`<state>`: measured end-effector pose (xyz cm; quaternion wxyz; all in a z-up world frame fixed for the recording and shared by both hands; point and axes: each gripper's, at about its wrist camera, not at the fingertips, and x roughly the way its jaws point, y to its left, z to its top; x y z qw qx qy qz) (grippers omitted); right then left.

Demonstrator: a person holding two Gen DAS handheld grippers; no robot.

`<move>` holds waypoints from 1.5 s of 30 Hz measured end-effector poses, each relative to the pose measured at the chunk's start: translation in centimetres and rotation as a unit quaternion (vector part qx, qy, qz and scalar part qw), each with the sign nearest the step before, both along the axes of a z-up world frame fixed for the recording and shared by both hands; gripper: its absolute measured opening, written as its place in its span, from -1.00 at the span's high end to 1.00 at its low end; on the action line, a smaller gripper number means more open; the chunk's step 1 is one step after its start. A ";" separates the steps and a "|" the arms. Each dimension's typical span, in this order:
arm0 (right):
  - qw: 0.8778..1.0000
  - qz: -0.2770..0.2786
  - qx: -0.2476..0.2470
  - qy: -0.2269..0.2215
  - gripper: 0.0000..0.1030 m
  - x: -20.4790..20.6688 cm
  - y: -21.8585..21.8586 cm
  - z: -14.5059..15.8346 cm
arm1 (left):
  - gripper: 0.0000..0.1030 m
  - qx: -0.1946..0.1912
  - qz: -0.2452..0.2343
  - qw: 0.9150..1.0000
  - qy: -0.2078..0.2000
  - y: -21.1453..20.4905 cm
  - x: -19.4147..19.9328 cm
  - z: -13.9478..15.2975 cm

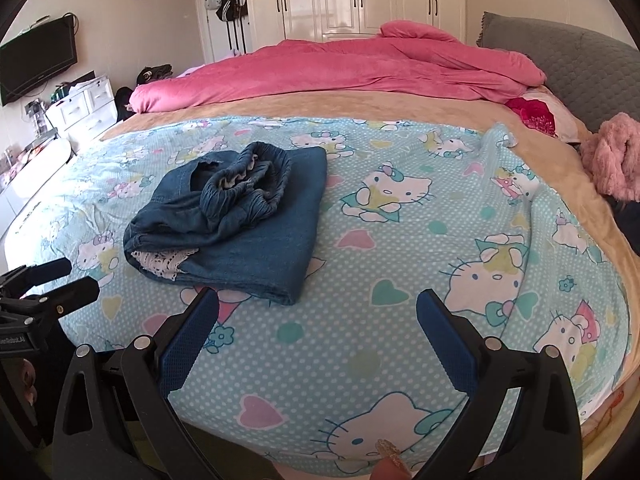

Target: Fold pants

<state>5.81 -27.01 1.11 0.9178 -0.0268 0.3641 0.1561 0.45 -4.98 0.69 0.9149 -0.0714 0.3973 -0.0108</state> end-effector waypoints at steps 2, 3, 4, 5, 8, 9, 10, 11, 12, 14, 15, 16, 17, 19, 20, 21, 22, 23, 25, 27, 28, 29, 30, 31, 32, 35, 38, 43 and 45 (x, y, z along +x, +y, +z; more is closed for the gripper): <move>1.000 -0.002 0.000 0.000 -0.91 0.0 -0.1 0.0 | -0.82 0.001 0.000 1.000 0.000 -0.1 0.0 0.0; 1.000 -0.003 0.000 0.000 -0.91 0.0 -0.2 0.0 | -0.82 0.001 -0.001 1.000 0.000 -0.1 -0.1 0.0; 1.000 -0.004 0.001 0.001 -0.91 0.0 -0.3 0.1 | -0.82 0.001 0.000 1.000 0.000 0.0 0.0 0.0; 1.000 -0.004 0.001 0.001 -0.91 0.0 -0.3 0.1 | -0.82 0.002 0.000 1.000 0.000 -0.1 -0.1 0.0; 1.000 -0.004 0.000 -0.002 -0.91 -0.1 -0.3 0.3 | -0.82 0.004 0.001 1.000 0.002 -0.1 0.0 0.0; 1.000 -0.004 0.000 -0.002 -0.91 -0.1 -0.3 0.3 | -0.82 0.004 0.002 1.000 0.004 -0.1 0.0 0.0; 1.000 -0.004 -0.001 -0.003 -0.91 -0.1 -0.3 0.4 | -0.82 0.003 0.002 1.000 0.005 -0.1 0.0 -0.1; 1.000 -0.004 -0.001 -0.003 -0.91 -0.1 -0.4 0.5 | -0.82 0.003 0.002 1.000 0.006 -0.1 0.0 -0.1; 1.000 -0.005 -0.002 -0.003 -0.91 -0.1 -0.4 0.5 | -0.82 0.005 0.002 1.000 0.006 -0.1 0.0 -0.1; 1.000 -0.005 -0.002 -0.004 -0.91 -0.1 -0.4 0.6 | -0.82 0.009 0.004 1.000 0.006 -0.2 0.0 -0.1; 1.000 -0.006 -0.003 -0.004 -0.91 -0.1 -0.4 0.6 | -0.82 0.010 0.004 1.000 0.005 -0.2 0.0 0.0; 1.000 -0.006 -0.003 -0.004 -0.91 -0.1 -0.5 0.7 | -0.82 0.011 0.004 1.000 0.005 -0.2 0.0 0.0; 1.000 -0.006 -0.003 -0.004 -0.91 -0.2 -0.5 0.7 | -0.82 0.012 0.004 1.000 0.005 -0.2 0.0 0.0; 1.000 -0.006 -0.003 -0.005 -0.91 -0.2 -0.5 0.8 | -0.82 0.013 0.005 1.000 0.005 -0.1 0.0 0.0; 1.000 -0.006 -0.003 -0.005 -0.91 -0.2 -0.5 0.8 | -0.82 0.015 0.004 1.000 0.004 -0.2 -0.1 0.1; 1.000 -0.007 -0.004 -0.005 -0.91 -0.2 -0.5 0.8 | -0.82 0.016 0.004 1.000 0.003 -0.2 -0.1 0.1; 1.000 -0.007 -0.004 -0.005 -0.91 -0.2 -0.5 0.9 | -0.82 0.018 0.004 1.000 0.003 -0.3 -0.1 0.2; 1.000 -0.007 -0.003 -0.005 -0.91 -0.2 -0.5 0.8 | -0.82 0.020 0.003 1.000 0.003 -0.3 -0.1 0.2; 1.000 -0.007 -0.005 -0.005 -0.91 -0.2 -0.5 0.8 | -0.82 0.021 0.003 1.000 0.002 -0.4 -0.2 0.2; 1.000 -0.007 -0.004 -0.006 -0.91 -0.2 -0.5 0.9 | -0.82 0.023 0.006 1.000 0.004 -0.4 -0.2 0.3; 1.000 -0.007 -0.004 -0.006 -0.91 -0.2 -0.6 0.9 | -0.82 0.023 0.007 1.000 0.003 -0.4 -0.2 0.3; 1.000 -0.008 -0.005 -0.006 -0.91 -0.3 -0.5 0.9 | -0.82 0.022 0.007 1.000 0.003 -0.3 -0.2 0.3; 1.000 -0.008 -0.005 -0.006 -0.91 -0.3 -0.6 0.9 | -0.82 0.022 0.007 1.000 0.003 -0.3 -0.2 0.3; 1.000 -0.007 -0.005 -0.005 -0.91 -0.3 -0.6 0.9 | -0.82 0.022 0.007 1.000 0.002 -0.3 -0.3 0.3; 1.000 -0.007 -0.005 -0.005 -0.91 -0.3 -0.6 0.9 | -0.82 0.022 0.008 1.000 0.002 -0.3 -0.3 0.4; 1.000 -0.007 -0.005 -0.004 -0.91 -0.4 -0.6 0.8 | -0.82 0.022 0.007 1.000 0.002 -0.3 -0.3 0.4; 1.000 -0.007 -0.005 -0.004 -0.91 -0.4 -0.6 0.8 | -0.82 0.023 0.006 1.000 0.003 -0.3 -0.3 0.4; 1.000 -0.007 -0.006 -0.005 -0.91 -0.5 -0.6 0.8 | -0.82 0.023 0.007 1.000 0.003 -0.3 -0.3 0.4; 1.000 -0.006 -0.006 -0.005 -0.91 -0.5 -0.6 0.7 | -0.82 0.023 0.008 1.000 0.003 -0.3 -0.3 0.4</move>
